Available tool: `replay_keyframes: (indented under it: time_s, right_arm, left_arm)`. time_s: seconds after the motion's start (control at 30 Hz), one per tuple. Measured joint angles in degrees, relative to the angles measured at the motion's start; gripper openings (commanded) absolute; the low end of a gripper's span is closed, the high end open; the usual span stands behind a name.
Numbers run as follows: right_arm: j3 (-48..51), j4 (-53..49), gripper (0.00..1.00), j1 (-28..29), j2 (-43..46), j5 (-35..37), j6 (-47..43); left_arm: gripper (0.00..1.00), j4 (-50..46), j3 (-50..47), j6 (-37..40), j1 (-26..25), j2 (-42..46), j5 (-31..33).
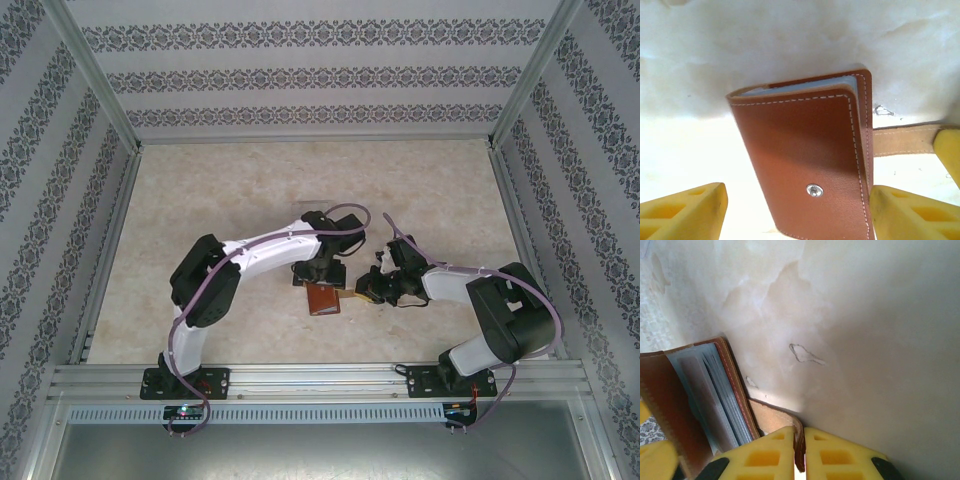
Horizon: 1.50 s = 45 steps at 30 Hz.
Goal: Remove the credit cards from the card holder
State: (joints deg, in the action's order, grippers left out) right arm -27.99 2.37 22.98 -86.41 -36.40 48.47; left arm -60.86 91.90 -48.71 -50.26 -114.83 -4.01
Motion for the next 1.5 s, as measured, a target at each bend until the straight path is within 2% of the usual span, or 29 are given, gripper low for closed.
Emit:
replay_keyframes:
  time_s: [0.13,0.23,0.57,0.73,1.0,1.5]
  right_arm:
    - [-0.11,-0.22,0.13,0.0,0.02,0.09,0.0]
    - [-0.31,-0.52,0.13,0.0,0.0,0.17,0.0]
    - [-0.39,0.09,0.11,1.68,0.66,0.74,0.79]
    - [-0.39,0.11,0.11,3.52,3.67,0.74,1.53]
    - [-0.39,-0.26,0.11,4.7,5.31,1.42,3.5]
    - [-0.46,-1.66,0.09,5.95,9.73,2.29,5.9]
  left_arm:
    - [0.58,-0.39,-0.85,-0.02,0.0,2.23,1.36]
    - [0.55,-0.37,-2.71,0.0,0.02,3.5,1.7]
    - [0.75,3.56,-6.29,0.28,0.11,5.18,-0.98]
    - [0.8,7.41,-6.32,0.55,0.13,4.81,-3.96]
    - [0.8,8.7,-6.32,1.05,0.13,2.05,-4.92]
    - [0.79,8.09,-8.2,1.77,0.52,1.95,-4.28]
